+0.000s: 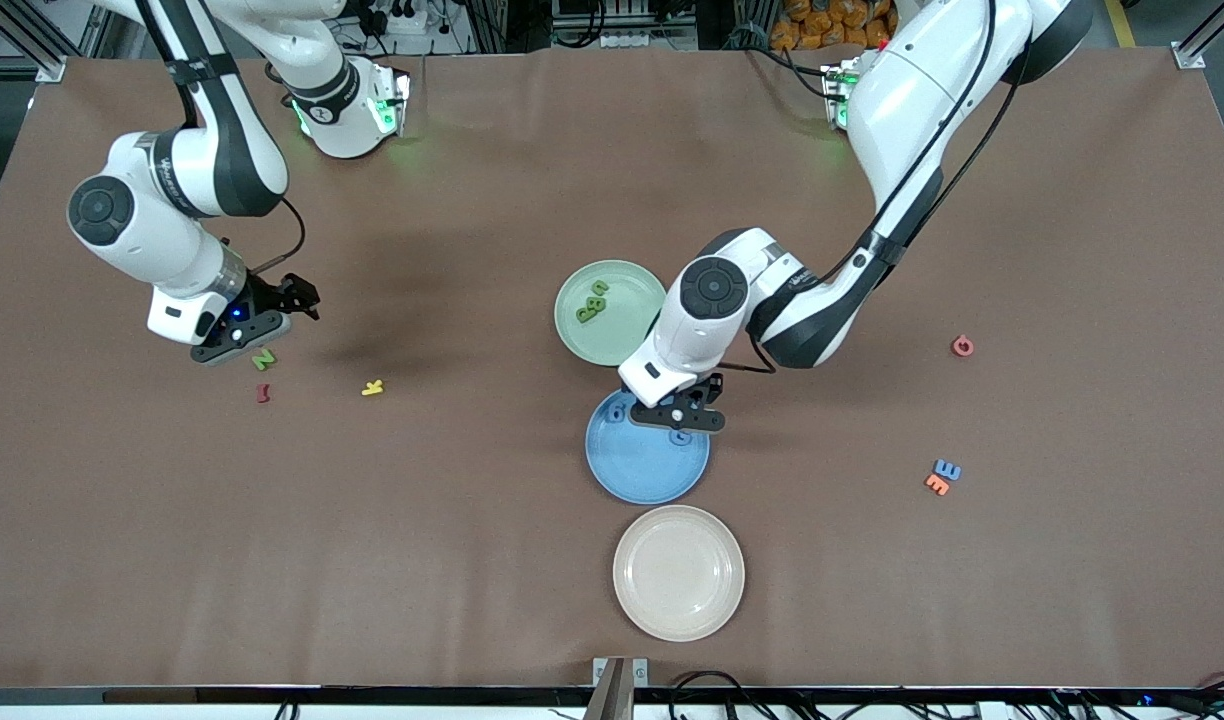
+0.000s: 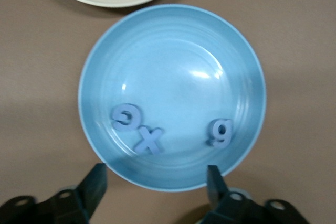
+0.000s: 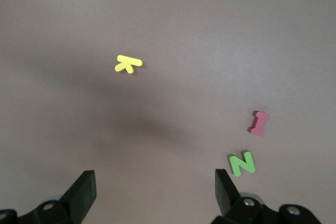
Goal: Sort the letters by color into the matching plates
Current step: 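Carry g to the blue plate while the right gripper returns to yellow K, then move the left gripper to blue m while the right gripper reaches green N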
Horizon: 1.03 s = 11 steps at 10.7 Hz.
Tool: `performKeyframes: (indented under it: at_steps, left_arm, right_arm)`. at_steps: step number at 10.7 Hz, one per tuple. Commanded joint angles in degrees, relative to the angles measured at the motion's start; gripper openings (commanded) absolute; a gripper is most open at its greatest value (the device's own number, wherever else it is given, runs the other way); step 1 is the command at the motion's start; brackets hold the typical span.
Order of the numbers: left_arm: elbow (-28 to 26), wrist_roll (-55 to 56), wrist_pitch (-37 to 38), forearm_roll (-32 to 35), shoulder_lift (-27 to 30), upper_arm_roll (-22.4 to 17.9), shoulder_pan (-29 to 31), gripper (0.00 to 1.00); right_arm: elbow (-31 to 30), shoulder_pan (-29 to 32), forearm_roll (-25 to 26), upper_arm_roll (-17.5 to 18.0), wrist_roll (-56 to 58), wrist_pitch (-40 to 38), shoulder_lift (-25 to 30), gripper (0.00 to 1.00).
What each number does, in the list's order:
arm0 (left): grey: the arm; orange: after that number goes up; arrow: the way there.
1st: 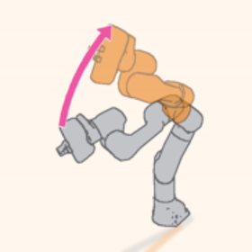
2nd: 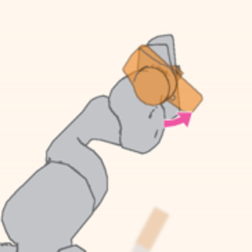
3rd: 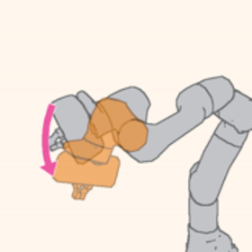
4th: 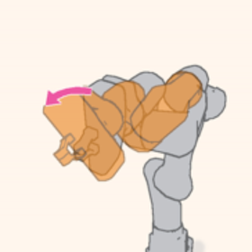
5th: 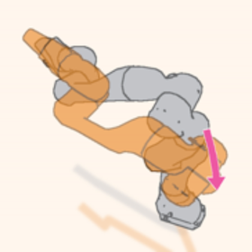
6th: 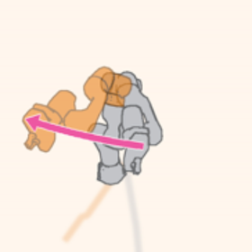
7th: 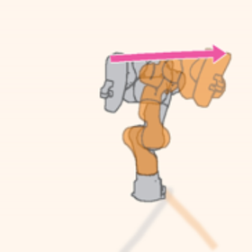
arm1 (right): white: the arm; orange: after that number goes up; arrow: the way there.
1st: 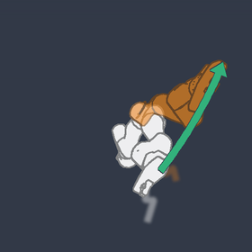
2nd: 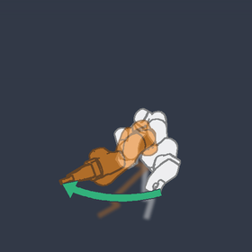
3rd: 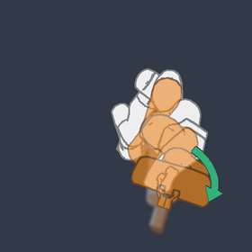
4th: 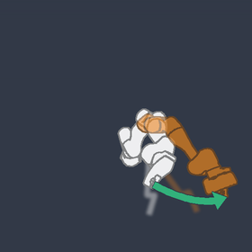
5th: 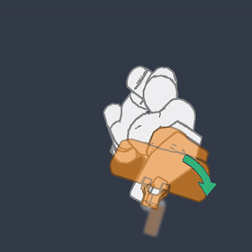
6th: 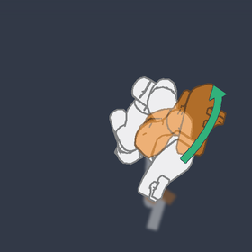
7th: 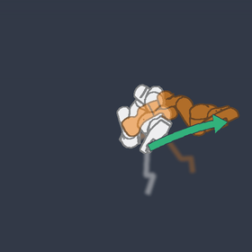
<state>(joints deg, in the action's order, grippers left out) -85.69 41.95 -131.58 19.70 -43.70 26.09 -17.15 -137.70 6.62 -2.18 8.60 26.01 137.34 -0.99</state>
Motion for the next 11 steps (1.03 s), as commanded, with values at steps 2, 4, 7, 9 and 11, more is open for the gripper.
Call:
performKeyframes:
  at_steps: [2,4,7,9,11]
  left_arm:
    - [1.23,-11.93,0.62,-0.28,0.02,-6.29,0.62,1.00]
    - [1.06,-22.29,0.62,-0.19,0.11,-8.86,3.51,1.00]
    - [0.88,-34.88,0.71,-0.81,0.11,-8.78,8.08,1.00]
    - [0.70,-39.37,0.79,-0.55,-0.24,-8.86,10.46,1.00]
    - [0.62,-47.09,0.79,-0.54,-1.47,-9.04,13.62,1.00]
  right_arm:
    - [-6.88,1.37,-1.42,-3.04,8.58,7.15,1.61,1.00]
    - [-7.05,1.55,-1.42,-5.68,16.22,8.28,0.47,1.00]
    - [-7.05,1.37,-1.42,-9.30,23.90,11.36,-3.48,1.00]
    - [-6.70,1.11,-1.42,-9.30,24.78,11.81,-5.16,0.95]
    - [-6.44,1.20,-1.51,-9.47,28.19,14.78,-7.08,0.93]
